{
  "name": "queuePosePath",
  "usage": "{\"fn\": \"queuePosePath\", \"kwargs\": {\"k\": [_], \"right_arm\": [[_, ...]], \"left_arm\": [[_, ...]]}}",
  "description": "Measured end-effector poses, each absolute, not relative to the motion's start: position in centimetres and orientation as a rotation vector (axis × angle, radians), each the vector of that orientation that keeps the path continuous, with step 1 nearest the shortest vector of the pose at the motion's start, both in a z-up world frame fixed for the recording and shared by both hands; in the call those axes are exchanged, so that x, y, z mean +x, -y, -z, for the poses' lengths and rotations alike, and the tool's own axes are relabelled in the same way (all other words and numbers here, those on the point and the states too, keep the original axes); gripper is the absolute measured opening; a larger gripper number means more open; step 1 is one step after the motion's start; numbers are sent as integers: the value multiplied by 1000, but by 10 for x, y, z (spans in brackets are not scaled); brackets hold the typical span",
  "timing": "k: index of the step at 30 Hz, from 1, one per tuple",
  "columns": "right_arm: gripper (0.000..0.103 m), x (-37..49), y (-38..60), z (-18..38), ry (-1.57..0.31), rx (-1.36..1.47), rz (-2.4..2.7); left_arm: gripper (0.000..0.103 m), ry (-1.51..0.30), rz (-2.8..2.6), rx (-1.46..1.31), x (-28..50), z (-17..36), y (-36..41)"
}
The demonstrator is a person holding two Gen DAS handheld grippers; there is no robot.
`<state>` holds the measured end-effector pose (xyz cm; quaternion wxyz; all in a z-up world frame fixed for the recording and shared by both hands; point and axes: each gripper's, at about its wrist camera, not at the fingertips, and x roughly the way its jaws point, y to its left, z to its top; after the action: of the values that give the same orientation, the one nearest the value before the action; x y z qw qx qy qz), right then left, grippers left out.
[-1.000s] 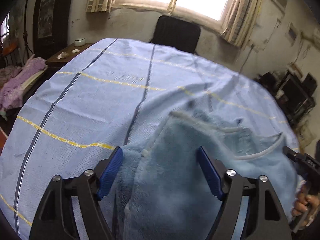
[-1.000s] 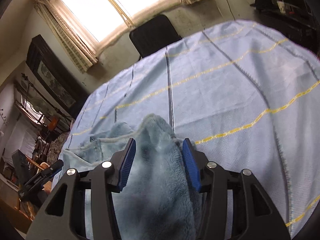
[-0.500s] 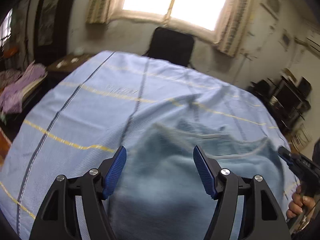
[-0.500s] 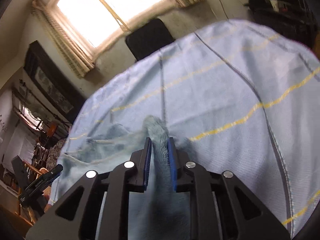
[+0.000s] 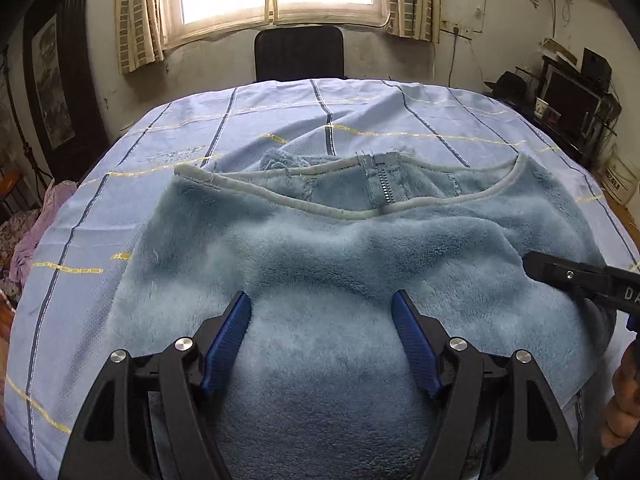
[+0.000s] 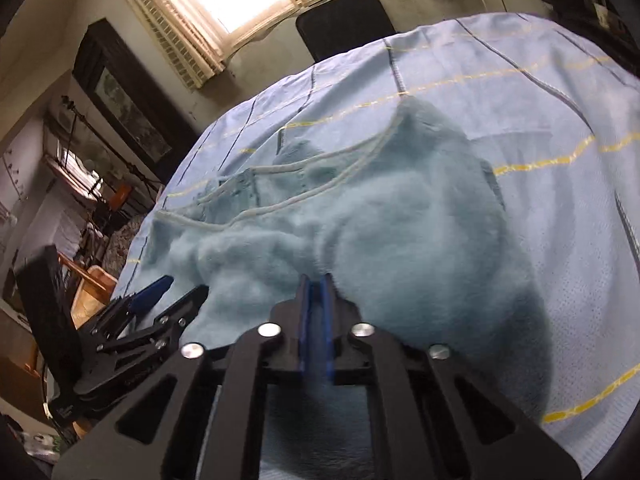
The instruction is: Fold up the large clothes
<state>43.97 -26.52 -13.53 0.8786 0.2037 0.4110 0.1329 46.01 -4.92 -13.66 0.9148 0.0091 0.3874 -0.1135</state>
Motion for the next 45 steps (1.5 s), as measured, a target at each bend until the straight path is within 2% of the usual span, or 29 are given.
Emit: {"fn": "queuePosePath", "kwargs": {"k": [3, 6, 8, 12, 15, 17, 21, 26, 35, 41, 42, 45], "right_arm": [[0, 433, 270, 130, -851, 465, -281], [6, 414, 275, 114, -811, 462, -287], [13, 400, 279, 105, -781, 463, -279], [20, 369, 290, 97, -756, 507, -275], [33, 344, 298, 101, -752, 547, -264], [38, 330, 308, 109, -756, 598, -249], [42, 316, 319, 127, -790, 691, -237], [61, 319, 320, 139, -807, 747, -199], [62, 349, 317, 154, -789, 876, -93], [62, 363, 312, 151, -746, 872, -9], [60, 365, 310, 149, -737, 861, 9], [42, 368, 307, 141, -699, 803, 47]], "left_arm": [[71, -813, 232, -22, 457, 129, 43], [71, -776, 266, -40, 440, 110, 40], [71, -755, 279, -40, 431, 100, 43], [72, -755, 304, -51, 420, 96, 50], [72, -787, 295, -48, 422, 109, 56], [74, -828, 289, -55, 427, 126, 59], [75, -803, 274, -21, 426, 134, 61], [75, -811, 328, -136, 427, 127, 41], [75, -811, 315, -97, 429, 134, 43], [72, -834, 371, -183, 435, 131, 29], [69, -840, 378, -206, 436, 130, 25], [65, -850, 419, -294, 438, 124, 8]]}}
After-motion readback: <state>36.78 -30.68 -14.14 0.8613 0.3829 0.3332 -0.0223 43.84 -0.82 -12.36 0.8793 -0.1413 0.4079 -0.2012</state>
